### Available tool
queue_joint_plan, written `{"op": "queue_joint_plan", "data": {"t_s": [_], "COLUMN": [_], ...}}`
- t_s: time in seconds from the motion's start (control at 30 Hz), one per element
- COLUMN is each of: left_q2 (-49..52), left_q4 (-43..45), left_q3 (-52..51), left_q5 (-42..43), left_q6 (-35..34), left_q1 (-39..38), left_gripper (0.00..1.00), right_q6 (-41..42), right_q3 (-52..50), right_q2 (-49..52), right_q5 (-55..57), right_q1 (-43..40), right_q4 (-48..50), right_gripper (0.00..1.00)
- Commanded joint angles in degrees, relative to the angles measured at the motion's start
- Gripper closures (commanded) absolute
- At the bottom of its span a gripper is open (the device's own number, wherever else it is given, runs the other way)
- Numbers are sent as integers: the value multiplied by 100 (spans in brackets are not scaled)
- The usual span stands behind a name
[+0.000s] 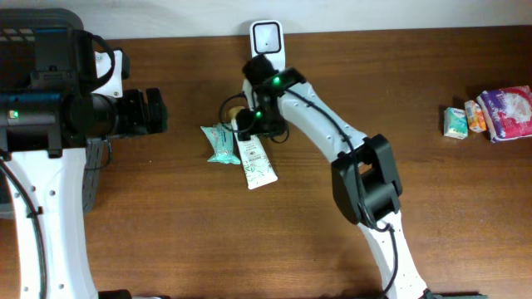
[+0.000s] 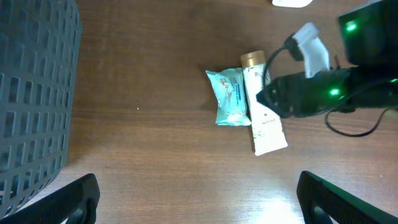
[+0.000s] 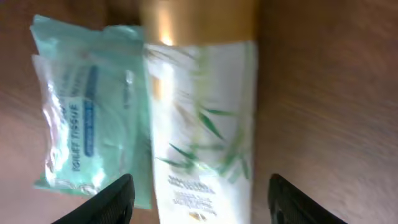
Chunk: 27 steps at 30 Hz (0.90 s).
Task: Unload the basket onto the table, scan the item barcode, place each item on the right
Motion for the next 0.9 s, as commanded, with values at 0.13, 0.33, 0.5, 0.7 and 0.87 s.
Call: {"op": "queue_joint_plan", "data": {"t_s": [0.13,0.33,0.5,0.7,0.87], "left_q2": [-20,-20,-20,-20,-20], "left_q4": [13,11,11,13,11], "left_q3": [11,11,11,11,11], "left_q5": [59,59,59,59,59], "left_q6": [70,70,70,70,70], "left_q1": [-11,-11,-11,-11,-11], "left_gripper": [1,1,1,1,1], "right_q6": [291,369,367,369,369], "right_q3": [-382,-586,503,-225,-686], "right_q2": [-48,-72,-118,-48,-48], "right_q5": [2074,3589,3569,3591,4312], "right_q1": [402,223,103,376,361], "right_q4": [337,-26,-1217,-758,-448], "right_gripper": [43,44,41,42,42]}}
